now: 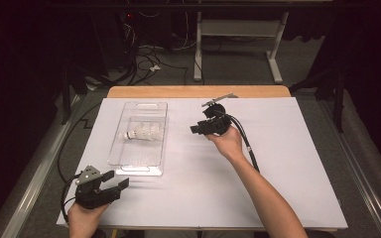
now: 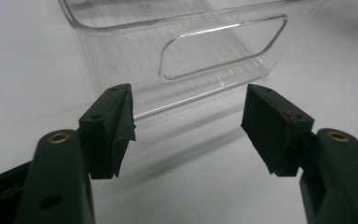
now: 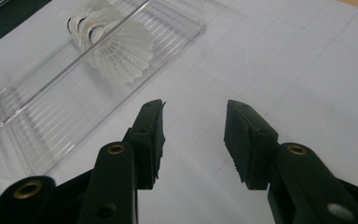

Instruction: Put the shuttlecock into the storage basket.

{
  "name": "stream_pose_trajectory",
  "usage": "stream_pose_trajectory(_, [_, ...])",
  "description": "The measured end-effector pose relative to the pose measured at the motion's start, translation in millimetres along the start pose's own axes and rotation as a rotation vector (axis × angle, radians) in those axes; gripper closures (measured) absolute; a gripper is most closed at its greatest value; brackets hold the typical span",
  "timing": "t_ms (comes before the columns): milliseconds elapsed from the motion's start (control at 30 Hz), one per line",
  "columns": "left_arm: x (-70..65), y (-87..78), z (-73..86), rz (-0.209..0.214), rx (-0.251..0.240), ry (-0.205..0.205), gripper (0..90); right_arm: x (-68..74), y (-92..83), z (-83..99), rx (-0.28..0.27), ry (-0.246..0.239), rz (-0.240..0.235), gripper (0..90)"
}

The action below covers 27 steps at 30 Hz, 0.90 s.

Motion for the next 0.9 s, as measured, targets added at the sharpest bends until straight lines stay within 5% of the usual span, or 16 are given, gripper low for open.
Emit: stream_pose_trajectory(900, [0.2, -0.2, 0.1, 0.000, -0.001, -0.003, 34.9, -6.8, -8.5, 13.6, 0.003, 0.000, 0.021, 57.7])
Point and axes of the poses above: each handheld gripper's, and its own axes: y roughly forward along the jaws, z roughly out of its underside, x roughly to its left, the point moved 5 cm from there along y, roughly forward along the jaws, and after that the axes turned 13 degrees about -z, right-handed, at the moved point
